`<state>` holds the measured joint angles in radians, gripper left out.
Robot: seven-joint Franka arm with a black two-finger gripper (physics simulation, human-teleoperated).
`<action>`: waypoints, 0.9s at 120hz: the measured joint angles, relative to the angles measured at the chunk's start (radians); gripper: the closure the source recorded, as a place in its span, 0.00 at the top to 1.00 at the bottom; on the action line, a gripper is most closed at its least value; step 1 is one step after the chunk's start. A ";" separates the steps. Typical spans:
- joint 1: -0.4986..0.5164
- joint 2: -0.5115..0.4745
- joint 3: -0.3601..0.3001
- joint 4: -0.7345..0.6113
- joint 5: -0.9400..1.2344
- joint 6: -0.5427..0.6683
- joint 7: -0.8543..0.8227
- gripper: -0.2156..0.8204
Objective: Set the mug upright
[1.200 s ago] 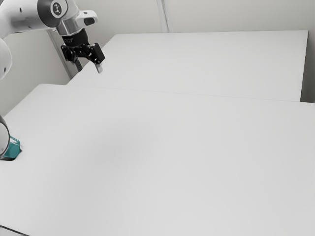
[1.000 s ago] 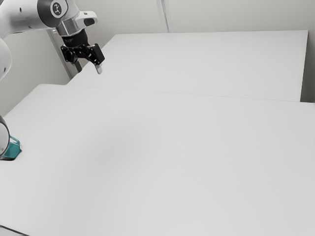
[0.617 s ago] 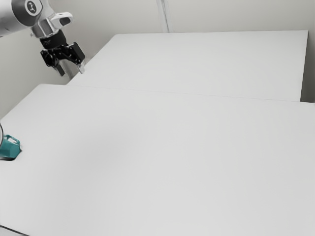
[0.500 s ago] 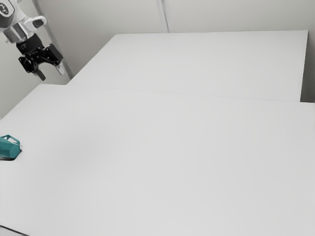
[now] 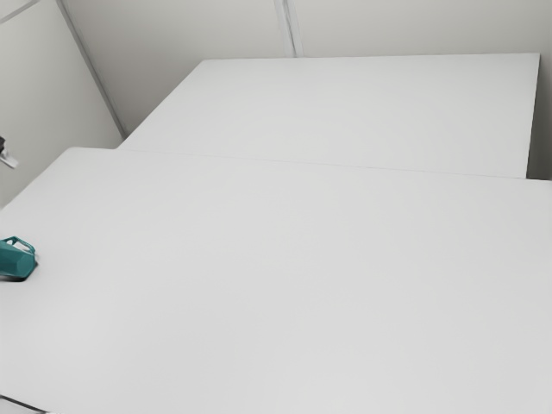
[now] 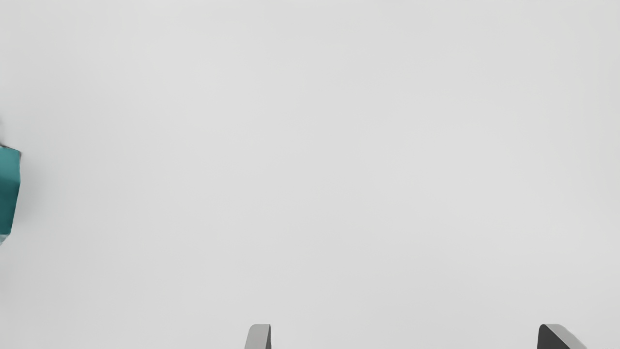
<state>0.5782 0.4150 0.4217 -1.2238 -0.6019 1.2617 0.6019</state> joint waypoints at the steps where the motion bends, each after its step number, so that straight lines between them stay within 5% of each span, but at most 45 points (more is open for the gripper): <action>1: 0.011 0.012 -0.006 0.013 -0.004 -0.003 0.005 0.79; 15: 0.215 0.168 -0.196 0.181 -0.040 -0.027 0.075 0.79; 23: 0.282 0.225 -0.242 0.227 -0.049 -0.032 0.109 0.79; 57: 0.463 0.385 -0.303 0.269 -0.054 -0.012 0.231 0.79; 80: 0.483 0.505 -0.312 0.395 -0.053 0.018 0.292 0.79; 108: 0.537 0.526 -0.318 0.422 -0.059 0.046 0.349 0.79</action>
<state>1.1151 0.9412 0.1037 -0.8015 -0.6610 1.3079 0.9510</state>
